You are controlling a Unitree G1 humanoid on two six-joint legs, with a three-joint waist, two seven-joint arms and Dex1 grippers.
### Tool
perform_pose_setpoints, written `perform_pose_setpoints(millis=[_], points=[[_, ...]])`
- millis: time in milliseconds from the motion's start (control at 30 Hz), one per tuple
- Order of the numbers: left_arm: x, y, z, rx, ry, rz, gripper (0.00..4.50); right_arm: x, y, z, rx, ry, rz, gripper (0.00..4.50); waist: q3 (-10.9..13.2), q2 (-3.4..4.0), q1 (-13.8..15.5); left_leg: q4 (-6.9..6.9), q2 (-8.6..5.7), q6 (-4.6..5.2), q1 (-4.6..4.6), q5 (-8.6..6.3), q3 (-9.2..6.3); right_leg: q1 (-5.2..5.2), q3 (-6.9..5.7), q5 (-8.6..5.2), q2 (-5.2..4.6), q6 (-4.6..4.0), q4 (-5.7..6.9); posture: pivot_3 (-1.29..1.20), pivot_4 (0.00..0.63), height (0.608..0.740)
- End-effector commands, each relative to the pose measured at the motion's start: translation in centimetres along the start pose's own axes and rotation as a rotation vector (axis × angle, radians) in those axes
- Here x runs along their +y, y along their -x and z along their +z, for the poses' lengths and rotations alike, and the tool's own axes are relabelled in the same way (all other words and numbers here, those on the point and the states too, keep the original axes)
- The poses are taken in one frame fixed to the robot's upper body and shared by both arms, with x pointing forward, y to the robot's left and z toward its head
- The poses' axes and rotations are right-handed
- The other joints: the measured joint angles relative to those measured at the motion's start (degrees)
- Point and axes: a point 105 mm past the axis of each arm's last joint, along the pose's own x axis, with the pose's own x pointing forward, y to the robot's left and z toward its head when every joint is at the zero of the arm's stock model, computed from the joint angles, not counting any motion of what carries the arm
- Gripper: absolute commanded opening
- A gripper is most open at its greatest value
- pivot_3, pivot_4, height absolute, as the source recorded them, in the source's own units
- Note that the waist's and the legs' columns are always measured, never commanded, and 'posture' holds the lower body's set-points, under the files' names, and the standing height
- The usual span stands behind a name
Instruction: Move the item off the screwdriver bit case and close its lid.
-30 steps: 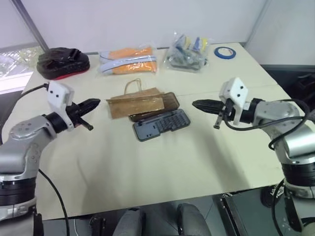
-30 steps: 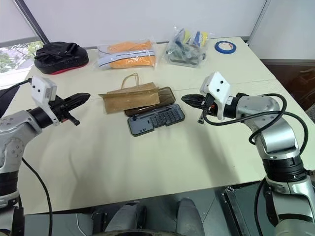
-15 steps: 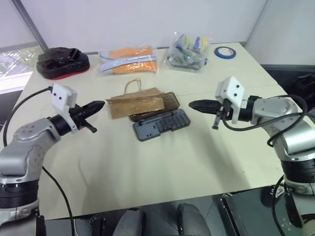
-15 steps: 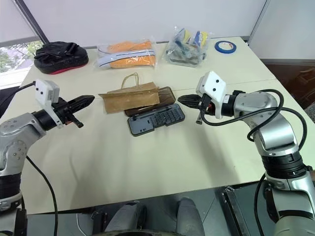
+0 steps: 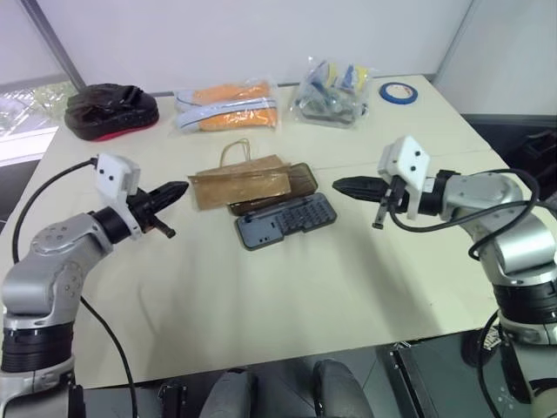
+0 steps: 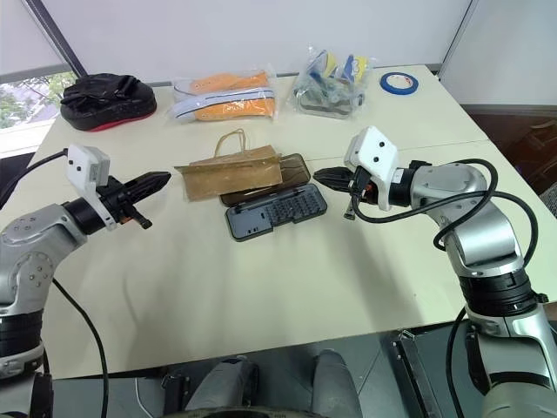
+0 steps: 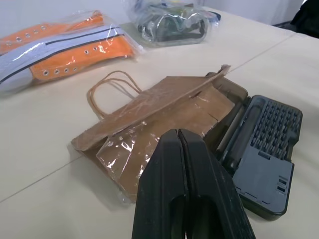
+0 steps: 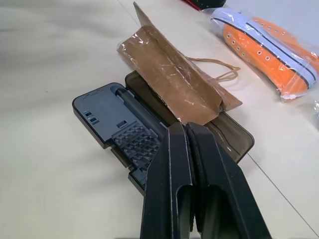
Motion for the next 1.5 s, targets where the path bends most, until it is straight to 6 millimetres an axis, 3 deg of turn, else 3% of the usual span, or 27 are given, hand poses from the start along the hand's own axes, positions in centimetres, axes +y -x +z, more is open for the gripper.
perform_pose_setpoints(millis=[33, 100, 333, 367, 533, 767, 1100, 1500], points=[[-0.6, -0.2, 0.9, -0.032, -0.042, -0.008, 0.00, -1.0, -0.3, 1.3, -0.042, 0.044, -0.045, 0.29, 0.00, 0.00, 0.00, 0.00, 0.00, 0.00, 0.00, 0.00, 0.00, 0.00, 0.00, 0.00, 0.00, 0.00, 0.00, 0.00, 0.150, 0.740], [-0.5, -0.5, 0.7, -0.033, -0.044, 0.003, 0.00, -1.5, -0.8, 1.1, -0.045, 0.040, -0.067, 0.77, 0.00, 0.00, -0.04, 0.01, 0.00, 0.00, 0.00, 0.00, 0.00, 0.00, 0.00, 0.00, 0.00, 0.00, 0.00, 0.00, 0.150, 0.740], [-1.1, -2.5, -1.0, -0.046, -0.002, 0.045, 0.00, -2.5, -5.6, 0.0, -0.061, 0.060, -0.100, 4.27, 0.00, 0.00, -0.29, 0.02, -0.01, -0.02, 0.02, 0.01, 0.02, -0.02, 0.01, 0.00, 0.00, 0.00, 0.04, 0.00, 0.150, 0.740], [-1.2, -2.6, -1.2, -0.046, 0.000, 0.047, 0.00, -2.6, -6.1, -0.1, -0.063, 0.064, -0.100, 4.46, 0.00, 0.00, -0.34, 0.01, -0.01, -0.03, -0.01, 0.02, 0.03, -0.06, 0.01, 0.00, 0.00, 0.00, 0.04, 0.00, 0.150, 0.740], [-1.7, -3.5, -1.9, -0.049, 0.008, 0.055, 0.00, -4.0, -10.2, 0.0, -0.078, 0.080, -0.138, 4.46, 0.00, 0.00, -0.69, 0.02, -0.03, -0.06, -0.05, 0.04, 0.05, -0.13, 0.02, 0.01, -0.01, 0.00, 0.05, 0.00, 0.150, 0.740], [-1.5, -3.0, -2.2, -0.054, 0.010, 0.091, 0.00, -5.0, -13.7, 0.1, -0.071, 0.136, -0.167, 4.46, 0.00, 0.00, -1.93, -0.03, -0.03, -0.09, -0.06, 0.05, -0.03, -0.15, -0.03, 0.01, -0.02, 0.00, 0.08, 0.00, 0.150, 0.740], [-1.0, -1.8, -2.4, -0.059, 0.004, 0.156, 0.00, -3.1, -16.0, -0.5, -0.049, 0.151, -0.092, 4.46, 0.01, 0.02, -3.31, -0.06, -0.01, -0.10, -0.06, 0.05, -0.06, -0.19, -0.03, 0.01, -0.02, 0.00, 0.12, 0.00, 0.150, 0.740], [-1.0, -1.6, -2.7, -0.064, 0.001, 0.190, 0.00, -3.1, -17.3, 0.0, -0.030, 0.138, -0.130, 4.46, 0.02, 0.05, -3.33, -0.06, -0.01, -0.11, -0.06, 0.06, -0.07, -0.23, -0.01, 0.01, -0.02, 0.00, 0.18, 0.00, 0.150, 0.740]])
